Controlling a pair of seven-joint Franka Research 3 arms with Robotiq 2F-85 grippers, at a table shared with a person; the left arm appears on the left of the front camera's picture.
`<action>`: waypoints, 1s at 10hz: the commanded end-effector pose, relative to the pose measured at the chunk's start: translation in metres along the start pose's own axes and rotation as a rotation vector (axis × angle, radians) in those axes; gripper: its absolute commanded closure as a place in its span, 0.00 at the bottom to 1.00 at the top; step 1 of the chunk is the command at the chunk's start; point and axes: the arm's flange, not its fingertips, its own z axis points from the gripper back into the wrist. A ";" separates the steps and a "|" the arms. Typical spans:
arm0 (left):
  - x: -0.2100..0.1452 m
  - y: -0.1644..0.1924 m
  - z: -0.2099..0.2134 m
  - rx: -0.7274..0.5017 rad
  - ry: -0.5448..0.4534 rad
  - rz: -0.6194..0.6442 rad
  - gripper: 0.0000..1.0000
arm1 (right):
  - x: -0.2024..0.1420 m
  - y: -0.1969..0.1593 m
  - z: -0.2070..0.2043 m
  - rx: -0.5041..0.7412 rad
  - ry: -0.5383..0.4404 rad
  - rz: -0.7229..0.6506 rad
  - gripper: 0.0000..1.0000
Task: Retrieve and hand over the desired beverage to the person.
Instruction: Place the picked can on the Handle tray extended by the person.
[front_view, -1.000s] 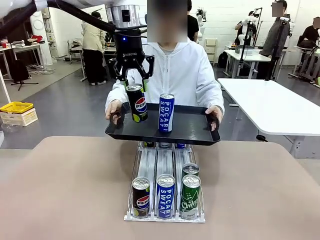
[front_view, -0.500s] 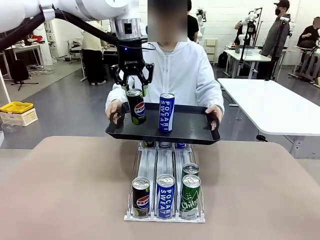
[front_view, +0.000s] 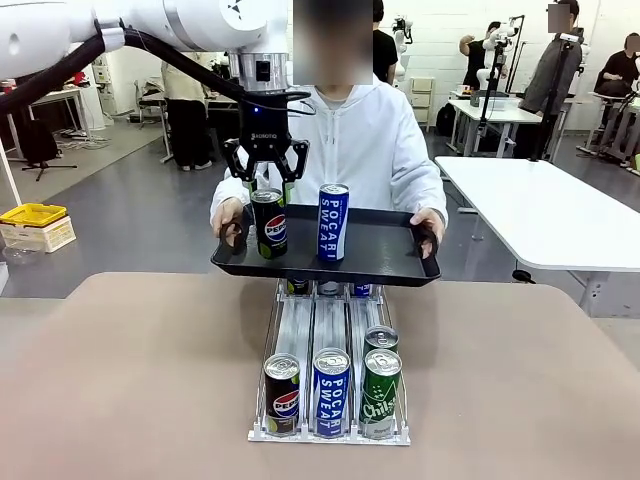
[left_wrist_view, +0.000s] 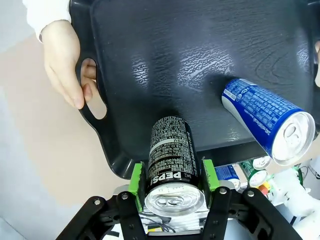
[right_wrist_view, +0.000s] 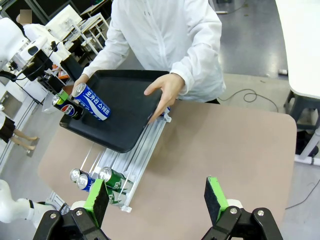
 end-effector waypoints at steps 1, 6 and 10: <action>0.015 -0.001 0.009 0.017 0.017 -0.007 0.44 | 0.001 -0.002 -0.003 0.031 -0.006 0.002 0.00; 0.021 0.003 -0.002 -0.015 0.050 0.000 0.00 | 0.001 -0.002 -0.003 0.031 -0.006 0.002 0.00; 0.023 0.004 -0.001 -0.025 0.054 -0.008 0.00 | 0.001 -0.002 -0.003 0.031 -0.006 0.002 0.00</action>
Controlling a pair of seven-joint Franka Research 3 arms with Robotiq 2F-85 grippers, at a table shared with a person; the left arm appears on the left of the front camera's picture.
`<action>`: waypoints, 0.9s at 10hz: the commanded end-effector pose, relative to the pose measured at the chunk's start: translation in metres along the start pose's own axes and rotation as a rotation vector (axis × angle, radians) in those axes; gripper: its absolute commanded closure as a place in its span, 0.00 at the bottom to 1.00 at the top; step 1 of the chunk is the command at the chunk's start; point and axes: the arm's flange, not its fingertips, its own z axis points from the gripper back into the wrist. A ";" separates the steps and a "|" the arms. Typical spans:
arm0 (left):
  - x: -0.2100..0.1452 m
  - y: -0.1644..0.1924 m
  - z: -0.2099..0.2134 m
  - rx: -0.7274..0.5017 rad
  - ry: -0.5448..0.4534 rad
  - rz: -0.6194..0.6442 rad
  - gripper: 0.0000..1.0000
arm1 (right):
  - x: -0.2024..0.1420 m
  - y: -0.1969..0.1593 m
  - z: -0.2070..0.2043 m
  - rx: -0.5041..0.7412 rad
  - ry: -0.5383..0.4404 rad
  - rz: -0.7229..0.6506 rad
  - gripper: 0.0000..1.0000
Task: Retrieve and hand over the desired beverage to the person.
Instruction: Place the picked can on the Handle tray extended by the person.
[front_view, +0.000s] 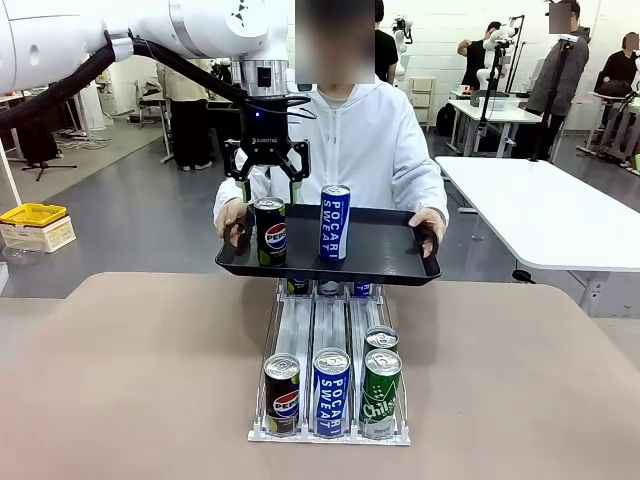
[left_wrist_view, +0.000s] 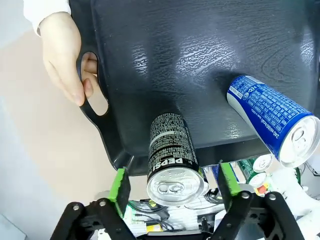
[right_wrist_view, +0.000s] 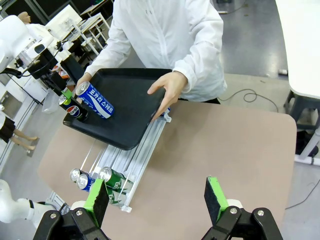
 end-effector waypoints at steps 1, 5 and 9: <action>0.006 0.001 0.007 -0.012 0.019 -0.020 0.00 | 0.001 -0.002 -0.003 0.031 -0.006 0.002 0.00; -0.012 -0.004 0.020 -0.026 0.016 -0.039 0.00 | 0.001 -0.002 -0.003 0.031 -0.006 0.002 0.00; -0.146 0.008 0.058 0.024 -0.071 -0.200 0.00 | 0.001 -0.002 -0.003 0.031 -0.006 0.002 0.00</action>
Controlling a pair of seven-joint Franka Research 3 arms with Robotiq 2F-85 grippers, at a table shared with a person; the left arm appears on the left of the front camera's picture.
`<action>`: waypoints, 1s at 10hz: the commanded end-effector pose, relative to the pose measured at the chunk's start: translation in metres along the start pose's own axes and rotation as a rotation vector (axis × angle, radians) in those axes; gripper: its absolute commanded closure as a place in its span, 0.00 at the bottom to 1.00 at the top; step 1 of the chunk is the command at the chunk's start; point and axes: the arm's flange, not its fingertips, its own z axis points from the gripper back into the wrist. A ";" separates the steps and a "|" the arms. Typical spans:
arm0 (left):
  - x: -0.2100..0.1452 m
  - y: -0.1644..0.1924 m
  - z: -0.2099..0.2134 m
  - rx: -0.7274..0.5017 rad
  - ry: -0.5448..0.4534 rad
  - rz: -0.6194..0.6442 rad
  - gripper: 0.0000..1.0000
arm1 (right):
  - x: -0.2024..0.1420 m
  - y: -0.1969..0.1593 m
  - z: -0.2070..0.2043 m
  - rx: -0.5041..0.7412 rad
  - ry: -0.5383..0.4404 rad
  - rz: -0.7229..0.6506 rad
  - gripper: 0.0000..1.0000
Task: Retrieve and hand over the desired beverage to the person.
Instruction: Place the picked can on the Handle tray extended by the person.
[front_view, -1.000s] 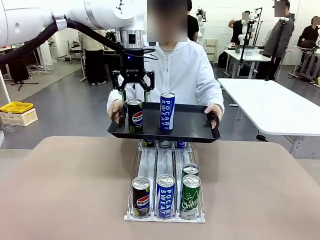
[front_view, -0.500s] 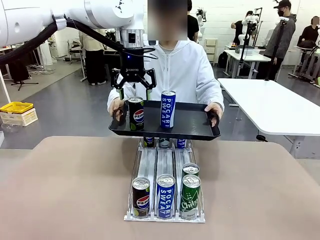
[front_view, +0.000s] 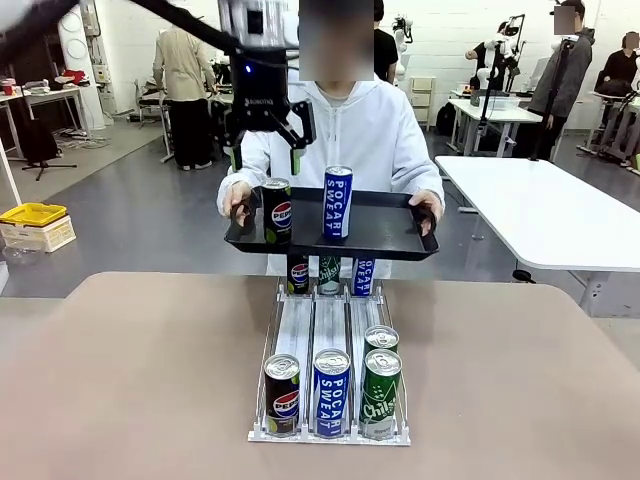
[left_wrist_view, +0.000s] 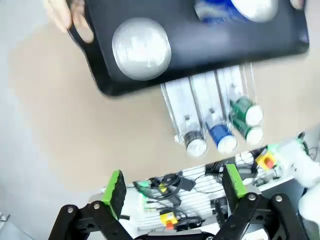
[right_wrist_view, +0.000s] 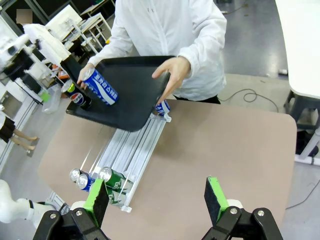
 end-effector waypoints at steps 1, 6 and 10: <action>-0.077 0.021 -0.022 -0.011 -0.044 -0.108 0.00 | 0.001 -0.001 -0.002 0.031 -0.007 0.002 0.00; -0.135 0.059 -0.058 -0.096 0.006 -0.273 0.00 | 0.001 -0.001 -0.002 0.031 -0.007 0.002 0.00; -0.129 0.057 -0.056 -0.078 0.030 -0.258 0.00 | 0.001 -0.001 -0.002 0.031 -0.007 0.002 0.00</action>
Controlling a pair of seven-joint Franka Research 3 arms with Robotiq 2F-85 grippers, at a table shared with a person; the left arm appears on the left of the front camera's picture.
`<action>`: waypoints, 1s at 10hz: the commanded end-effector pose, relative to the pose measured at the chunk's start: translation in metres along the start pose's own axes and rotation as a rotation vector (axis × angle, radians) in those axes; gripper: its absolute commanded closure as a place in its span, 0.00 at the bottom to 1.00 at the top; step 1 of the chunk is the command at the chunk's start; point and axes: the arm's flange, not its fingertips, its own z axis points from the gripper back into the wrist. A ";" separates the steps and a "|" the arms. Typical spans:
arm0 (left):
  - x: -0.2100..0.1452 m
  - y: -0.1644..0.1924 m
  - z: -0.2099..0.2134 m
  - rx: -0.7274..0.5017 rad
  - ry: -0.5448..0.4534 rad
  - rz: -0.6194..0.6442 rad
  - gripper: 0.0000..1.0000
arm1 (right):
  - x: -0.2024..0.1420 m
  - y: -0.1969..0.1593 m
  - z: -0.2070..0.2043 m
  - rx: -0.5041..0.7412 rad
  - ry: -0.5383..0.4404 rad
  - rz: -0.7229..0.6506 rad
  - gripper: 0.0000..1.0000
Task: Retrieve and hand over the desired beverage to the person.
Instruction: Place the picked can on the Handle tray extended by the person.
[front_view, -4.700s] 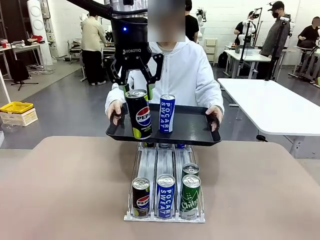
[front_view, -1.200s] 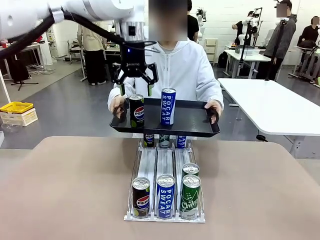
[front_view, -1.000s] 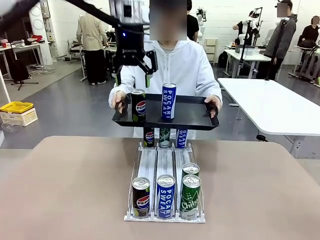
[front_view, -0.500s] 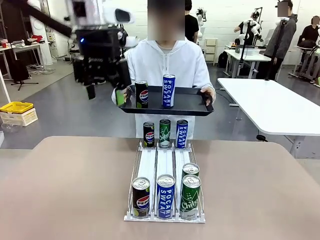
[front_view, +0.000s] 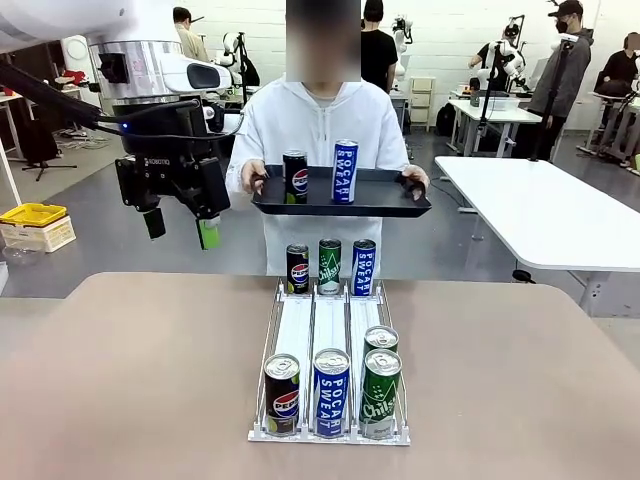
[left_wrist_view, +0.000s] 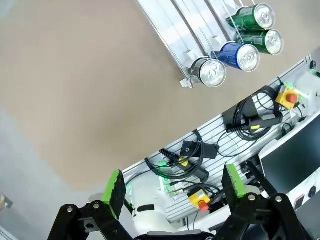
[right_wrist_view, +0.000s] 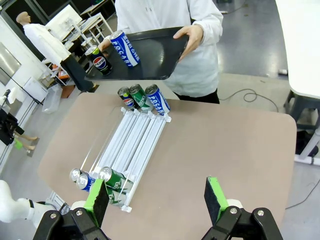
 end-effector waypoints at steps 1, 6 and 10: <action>0.001 -0.004 0.003 0.017 -0.006 -0.014 0.00 | 0.001 -0.001 -0.003 0.031 -0.007 0.002 0.00; -0.019 0.013 0.004 -0.054 -0.051 -0.176 0.00 | 0.001 -0.001 -0.003 0.031 -0.007 0.002 0.00; -0.131 0.092 0.033 -0.178 -0.462 -0.505 0.00 | 0.001 -0.001 -0.003 0.031 -0.007 0.002 0.00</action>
